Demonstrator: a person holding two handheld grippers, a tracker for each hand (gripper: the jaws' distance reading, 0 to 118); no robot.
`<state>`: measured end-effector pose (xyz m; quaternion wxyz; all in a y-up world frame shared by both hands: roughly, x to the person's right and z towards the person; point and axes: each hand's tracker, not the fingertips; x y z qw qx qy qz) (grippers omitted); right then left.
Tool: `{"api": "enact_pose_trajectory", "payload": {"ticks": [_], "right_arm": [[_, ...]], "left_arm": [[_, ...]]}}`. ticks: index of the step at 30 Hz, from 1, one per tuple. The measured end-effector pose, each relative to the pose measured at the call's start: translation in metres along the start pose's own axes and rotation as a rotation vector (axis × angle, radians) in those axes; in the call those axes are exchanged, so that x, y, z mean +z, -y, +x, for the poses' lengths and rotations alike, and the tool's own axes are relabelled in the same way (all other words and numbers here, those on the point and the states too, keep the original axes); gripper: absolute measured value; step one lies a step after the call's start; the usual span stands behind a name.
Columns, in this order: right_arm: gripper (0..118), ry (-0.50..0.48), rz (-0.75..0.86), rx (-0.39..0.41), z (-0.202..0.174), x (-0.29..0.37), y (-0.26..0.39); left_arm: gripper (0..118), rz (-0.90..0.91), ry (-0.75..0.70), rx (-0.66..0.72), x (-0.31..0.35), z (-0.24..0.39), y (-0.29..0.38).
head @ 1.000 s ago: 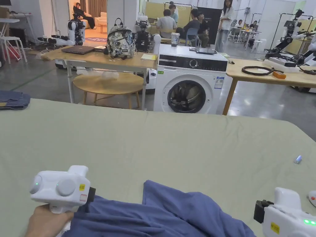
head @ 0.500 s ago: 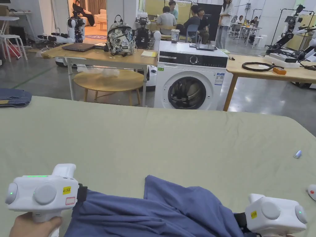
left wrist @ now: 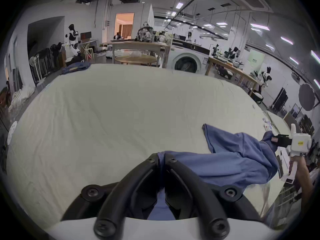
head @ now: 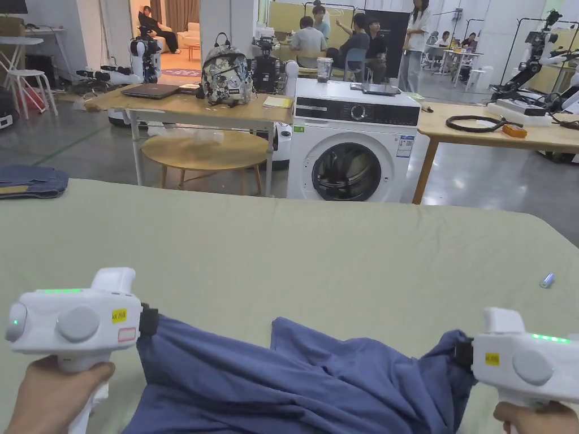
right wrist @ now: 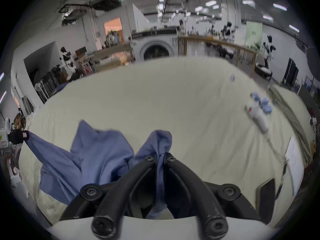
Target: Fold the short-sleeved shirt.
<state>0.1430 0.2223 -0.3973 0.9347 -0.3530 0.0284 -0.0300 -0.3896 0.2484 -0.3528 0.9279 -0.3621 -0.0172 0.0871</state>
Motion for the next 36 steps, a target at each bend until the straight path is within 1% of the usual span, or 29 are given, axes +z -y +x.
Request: {"api": "enact_pose_trajectory", "payload": {"ticks": [1, 4, 7, 8, 12, 16, 19, 22, 27, 32, 36], "right_arm": [[5, 0.014, 0.038, 0.012, -0.003, 0.01, -0.009], [5, 0.006, 0.134, 0.052, -0.006, 0.03, -0.04], [5, 0.032, 0.218, 0.082, -0.012, 0.05, -0.071], [5, 0.058, 0.238, 0.079, -0.013, 0.056, -0.083], [5, 0.107, 0.31, 0.097, -0.013, 0.074, -0.126], [5, 0.135, 0.364, 0.095, -0.011, 0.087, -0.163], [5, 0.128, 0.389, 0.1, -0.016, 0.097, -0.184], [5, 0.132, 0.419, 0.132, -0.025, 0.103, -0.206], [5, 0.139, 0.453, 0.144, -0.04, 0.108, -0.241], [5, 0.145, 0.477, 0.142, -0.045, 0.1, -0.28], [5, 0.156, 0.509, 0.142, -0.05, 0.096, -0.294]], "left_arm": [[0, 0.018, -0.004, -0.008, 0.006, -0.001, -0.007], [0, 0.064, -0.034, -0.032, 0.023, -0.006, -0.029], [0, 0.126, -0.077, -0.038, 0.051, -0.013, -0.056], [0, 0.144, -0.086, -0.036, 0.059, -0.017, -0.067], [0, 0.21, -0.156, -0.047, 0.093, -0.033, -0.106], [0, 0.248, -0.203, -0.023, 0.116, -0.051, -0.137], [0, 0.273, -0.208, -0.005, 0.127, -0.06, -0.158], [0, 0.299, -0.222, -0.005, 0.129, -0.069, -0.181], [0, 0.332, -0.244, -0.006, 0.132, -0.074, -0.217], [0, 0.377, -0.257, 0.003, 0.136, -0.077, -0.251], [0, 0.396, -0.266, 0.0, 0.131, -0.076, -0.263]]}}
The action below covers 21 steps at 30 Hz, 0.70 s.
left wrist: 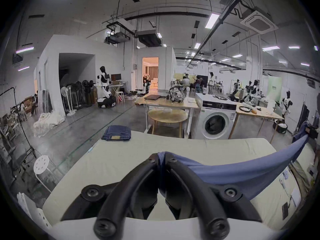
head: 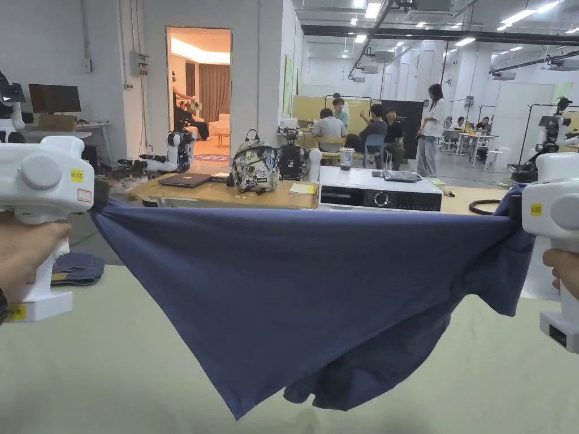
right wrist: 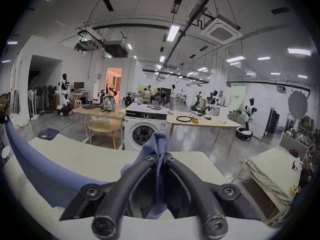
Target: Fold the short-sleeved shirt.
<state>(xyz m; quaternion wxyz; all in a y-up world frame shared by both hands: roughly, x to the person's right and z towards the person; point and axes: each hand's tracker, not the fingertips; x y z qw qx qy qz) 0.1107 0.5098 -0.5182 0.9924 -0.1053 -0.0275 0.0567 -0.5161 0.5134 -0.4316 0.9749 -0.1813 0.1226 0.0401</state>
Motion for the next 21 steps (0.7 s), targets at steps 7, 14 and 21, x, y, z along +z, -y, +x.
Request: {"api": "enact_pose_trajectory", "payload": {"ticks": [7, 14, 21], "right_arm": [[5, -0.004, -0.034, 0.016, -0.005, 0.001, 0.039], [5, -0.005, -0.151, 0.045, -0.004, 0.022, 0.133], [5, -0.015, -0.244, 0.053, 0.006, 0.068, 0.217]], "left_arm": [[0, -0.044, 0.008, -0.012, -0.012, 0.003, 0.047], [0, -0.148, 0.039, 0.027, -0.009, -0.004, 0.147], [0, -0.208, 0.066, 0.065, 0.025, -0.009, 0.243]]}}
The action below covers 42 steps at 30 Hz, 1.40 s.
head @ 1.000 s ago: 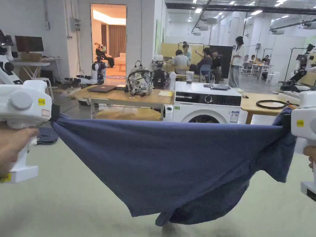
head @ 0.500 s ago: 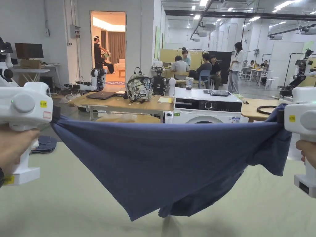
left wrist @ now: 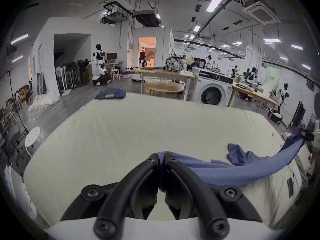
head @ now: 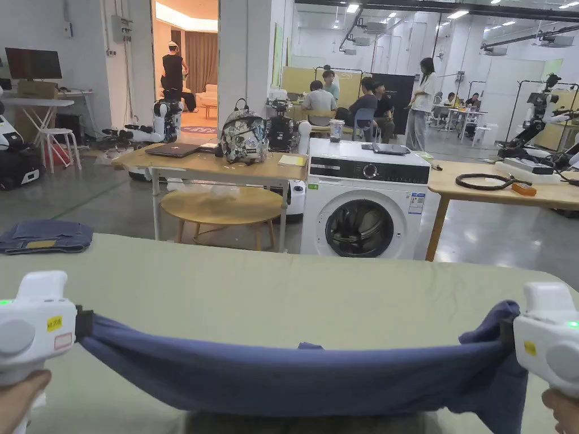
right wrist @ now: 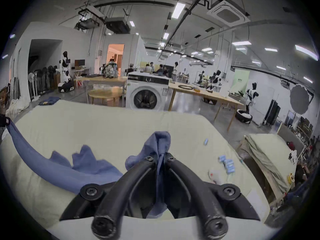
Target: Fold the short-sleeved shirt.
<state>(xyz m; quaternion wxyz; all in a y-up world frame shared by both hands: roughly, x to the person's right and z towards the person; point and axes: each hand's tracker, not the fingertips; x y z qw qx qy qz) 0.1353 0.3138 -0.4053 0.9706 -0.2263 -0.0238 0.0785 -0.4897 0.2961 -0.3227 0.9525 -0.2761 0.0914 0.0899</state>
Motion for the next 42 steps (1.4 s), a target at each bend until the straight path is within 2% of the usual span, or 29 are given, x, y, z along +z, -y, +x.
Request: {"api": "enact_pose_trajectory", "payload": {"ticks": [11, 18, 24, 25, 26, 27, 29, 30, 34, 38, 39, 40, 41, 42], "right_arm": [[5, -0.008, -0.125, 0.032, 0.0, 0.049, 0.113], [5, -0.012, -0.239, 0.021, -0.003, 0.052, 0.169], [7, -0.012, -0.283, 0.01, -0.004, 0.046, 0.196], [10, -0.006, -0.277, 0.006, -0.005, 0.047, 0.196], [21, 0.002, -0.265, 0.002, -0.008, 0.052, 0.193], [36, 0.003, -0.248, -0.005, -0.01, 0.056, 0.19], [69, -0.003, -0.196, -0.024, -0.015, 0.063, 0.181], [71, -0.01, -0.155, -0.032, -0.018, 0.067, 0.174], [71, -0.048, -0.037, -0.061, -0.044, 0.083, 0.147], [68, -0.095, 0.079, -0.136, -0.079, 0.098, 0.123], [58, -0.104, 0.098, -0.145, -0.087, 0.101, 0.119], [44, -0.11, 0.125, -0.148, -0.095, 0.104, 0.115], [22, -0.104, 0.135, -0.127, -0.102, 0.104, 0.112], [22, -0.115, 0.154, -0.115, -0.11, 0.105, 0.109]], "left_arm": [[0, -0.063, 0.013, 0.035, 0.063, -0.013, 0.121], [0, -0.234, -0.001, 0.008, 0.045, -0.028, 0.196], [1, -0.265, -0.017, 0.008, 0.035, -0.026, 0.219], [3, -0.253, -0.026, 0.005, 0.037, -0.024, 0.219], [8, -0.232, -0.047, -0.006, 0.041, -0.021, 0.217], [19, -0.206, -0.072, -0.021, 0.045, -0.018, 0.214], [31, -0.154, -0.07, -0.017, 0.054, -0.014, 0.203], [35, -0.123, -0.067, -0.006, 0.059, -0.01, 0.197], [35, -0.017, -0.02, -0.007, 0.07, 0.012, 0.172], [35, 0.097, 0.014, -0.077, 0.08, 0.051, 0.154], [35, 0.135, 0.018, -0.092, 0.082, 0.06, 0.152], [35, 0.17, 0.012, -0.108, 0.083, 0.069, 0.149], [32, 0.186, -0.005, -0.123, 0.084, 0.079, 0.147], [31, 0.19, -0.009, -0.133, 0.085, 0.087, 0.146]]}}
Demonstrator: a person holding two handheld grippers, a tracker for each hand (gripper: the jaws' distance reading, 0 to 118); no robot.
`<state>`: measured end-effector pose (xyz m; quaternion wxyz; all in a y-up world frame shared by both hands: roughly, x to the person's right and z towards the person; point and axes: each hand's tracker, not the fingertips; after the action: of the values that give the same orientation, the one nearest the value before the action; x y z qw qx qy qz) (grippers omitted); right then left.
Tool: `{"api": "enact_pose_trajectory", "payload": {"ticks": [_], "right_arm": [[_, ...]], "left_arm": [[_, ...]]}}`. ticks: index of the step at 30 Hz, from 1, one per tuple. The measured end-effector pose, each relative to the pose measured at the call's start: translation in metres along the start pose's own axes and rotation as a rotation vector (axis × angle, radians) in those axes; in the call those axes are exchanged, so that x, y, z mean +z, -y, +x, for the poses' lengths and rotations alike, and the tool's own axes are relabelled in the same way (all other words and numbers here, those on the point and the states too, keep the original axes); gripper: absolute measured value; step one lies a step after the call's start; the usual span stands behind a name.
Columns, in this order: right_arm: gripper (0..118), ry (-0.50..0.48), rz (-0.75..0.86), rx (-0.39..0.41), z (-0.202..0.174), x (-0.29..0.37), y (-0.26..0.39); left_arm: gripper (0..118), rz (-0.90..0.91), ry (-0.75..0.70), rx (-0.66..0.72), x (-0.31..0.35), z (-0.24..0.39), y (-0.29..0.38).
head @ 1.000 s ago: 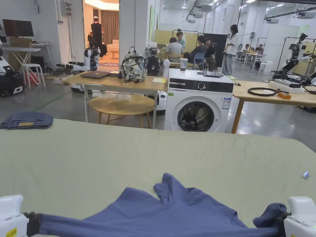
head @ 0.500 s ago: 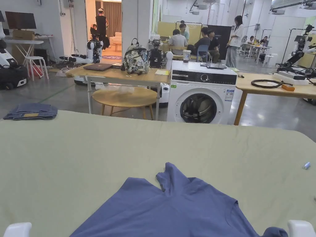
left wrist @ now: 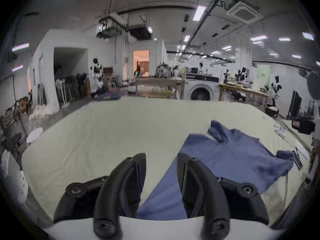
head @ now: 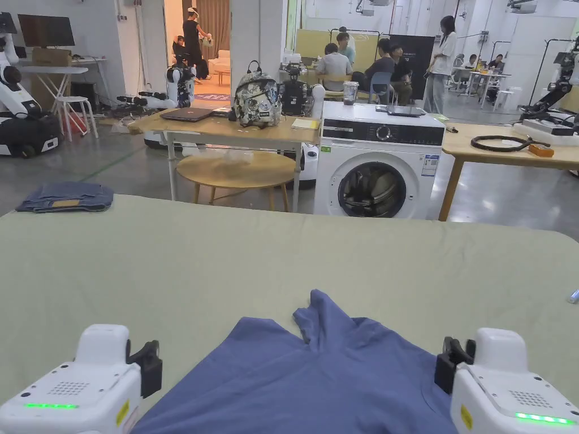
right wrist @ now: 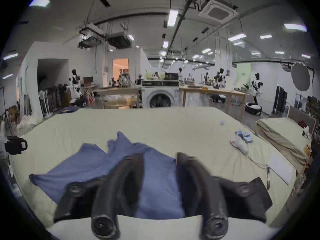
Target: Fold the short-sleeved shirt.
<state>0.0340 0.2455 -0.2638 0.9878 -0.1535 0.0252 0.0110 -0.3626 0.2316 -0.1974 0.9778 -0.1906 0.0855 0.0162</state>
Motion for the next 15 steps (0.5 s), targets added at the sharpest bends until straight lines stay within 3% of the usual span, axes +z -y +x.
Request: {"api": "enact_pose_trajectory", "payload": {"ticks": [1, 2, 3, 4, 6, 15], "right_arm": [[18, 0.002, 0.013, 0.012, -0.007, 0.0, -0.001], [13, -0.007, 0.021, 0.011, -0.012, 0.0, -0.003], [12, -0.02, 0.033, 0.008, -0.017, 0.0, -0.004], [7, -0.022, 0.033, 0.01, -0.02, -0.001, -0.006], [0, -0.025, 0.057, 0.0, -0.026, 0.001, -0.007], [0, -0.043, 0.08, 0.038, -0.045, 0.004, -0.004]], "left_arm": [[28, 0.01, 0.007, -0.006, 0.001, 0.007, -0.003], [20, 0.027, 0.014, -0.004, -0.002, 0.01, -0.005], [5, 0.053, 0.002, 0.001, 0.0, 0.016, -0.007], [0, 0.07, -0.001, 0.002, 0.001, 0.021, -0.009], [0, 0.085, 0.015, 0.001, 0.001, 0.027, -0.015], [0, 0.065, 0.021, -0.05, 0.014, 0.039, -0.023]]}}
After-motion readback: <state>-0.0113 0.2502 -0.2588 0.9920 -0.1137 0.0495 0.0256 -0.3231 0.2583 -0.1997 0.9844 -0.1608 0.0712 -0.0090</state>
